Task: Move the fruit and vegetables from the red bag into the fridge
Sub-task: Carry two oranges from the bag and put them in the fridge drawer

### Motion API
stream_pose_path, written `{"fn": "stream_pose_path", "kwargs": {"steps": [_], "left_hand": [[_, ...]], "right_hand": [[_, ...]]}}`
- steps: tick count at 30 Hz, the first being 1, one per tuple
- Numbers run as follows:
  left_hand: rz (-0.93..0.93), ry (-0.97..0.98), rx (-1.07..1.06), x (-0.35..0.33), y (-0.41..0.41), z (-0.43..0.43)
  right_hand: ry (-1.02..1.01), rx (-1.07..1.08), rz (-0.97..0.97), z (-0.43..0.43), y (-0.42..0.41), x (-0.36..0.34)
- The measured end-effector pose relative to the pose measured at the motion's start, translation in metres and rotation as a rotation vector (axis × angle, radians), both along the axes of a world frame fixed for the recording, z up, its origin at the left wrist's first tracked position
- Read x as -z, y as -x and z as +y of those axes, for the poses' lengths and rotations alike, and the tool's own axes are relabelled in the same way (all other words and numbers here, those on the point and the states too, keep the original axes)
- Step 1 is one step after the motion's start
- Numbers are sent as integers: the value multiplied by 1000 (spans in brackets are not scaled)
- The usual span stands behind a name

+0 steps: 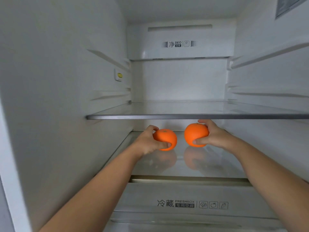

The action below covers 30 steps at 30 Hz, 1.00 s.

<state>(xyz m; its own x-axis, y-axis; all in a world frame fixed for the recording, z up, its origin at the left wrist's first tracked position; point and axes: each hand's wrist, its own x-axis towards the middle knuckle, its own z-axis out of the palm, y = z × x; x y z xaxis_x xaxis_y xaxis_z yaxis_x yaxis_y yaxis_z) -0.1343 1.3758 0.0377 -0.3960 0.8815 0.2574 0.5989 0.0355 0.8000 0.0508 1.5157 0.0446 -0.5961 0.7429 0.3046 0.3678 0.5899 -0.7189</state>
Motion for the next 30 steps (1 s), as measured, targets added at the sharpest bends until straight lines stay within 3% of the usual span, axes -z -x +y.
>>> {"fn": "stream_pose_path", "kwargs": {"steps": [15, 22, 27, 30], "left_hand": [[33, 14, -14, -1, 0, -4], [417, 72, -197, -10, -12, -26], [643, -93, -285, 7, -34, -67], [734, -245, -323, 26, -45, -92]], "right_hand": [[54, -28, -26, -14, -1, 2], [-25, 209, 31, -41, -10, -8], [-213, 335, 46, -95, -10, 12], [-416, 321, 182, -125, -2, 31]]}}
